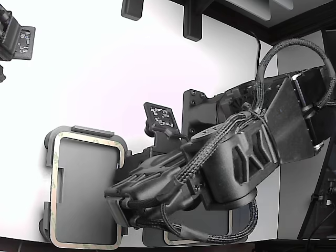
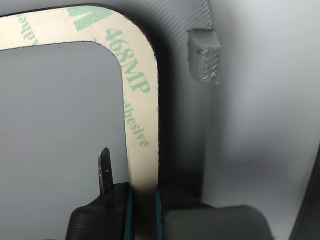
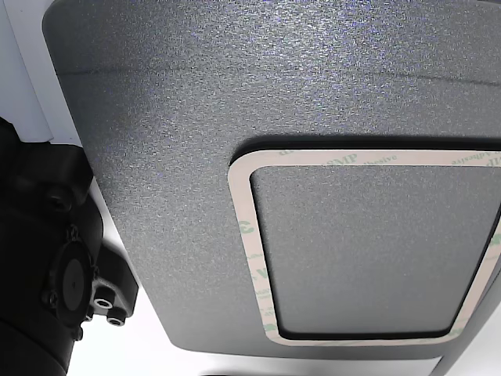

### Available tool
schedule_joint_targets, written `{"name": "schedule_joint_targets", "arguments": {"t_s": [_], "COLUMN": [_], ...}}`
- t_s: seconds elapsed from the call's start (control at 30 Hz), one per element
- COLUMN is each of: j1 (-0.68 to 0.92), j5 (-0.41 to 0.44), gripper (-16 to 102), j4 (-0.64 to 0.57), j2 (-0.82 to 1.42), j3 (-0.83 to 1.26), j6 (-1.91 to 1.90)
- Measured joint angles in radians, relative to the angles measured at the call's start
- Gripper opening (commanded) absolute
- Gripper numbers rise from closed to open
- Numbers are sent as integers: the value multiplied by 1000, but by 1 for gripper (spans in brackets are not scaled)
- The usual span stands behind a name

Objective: Grab top frame and put it into gray box.

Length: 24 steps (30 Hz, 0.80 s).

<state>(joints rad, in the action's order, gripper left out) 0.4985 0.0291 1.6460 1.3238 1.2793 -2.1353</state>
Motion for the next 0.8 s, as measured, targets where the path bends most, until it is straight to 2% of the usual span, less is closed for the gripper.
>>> {"name": "schedule_joint_targets", "arguments": {"t_s": [0.8], "j1": [6], "j5": [25], "gripper": [-12], "j4": [0], "j2": [14], "j3": [31], "j6": [2]}}
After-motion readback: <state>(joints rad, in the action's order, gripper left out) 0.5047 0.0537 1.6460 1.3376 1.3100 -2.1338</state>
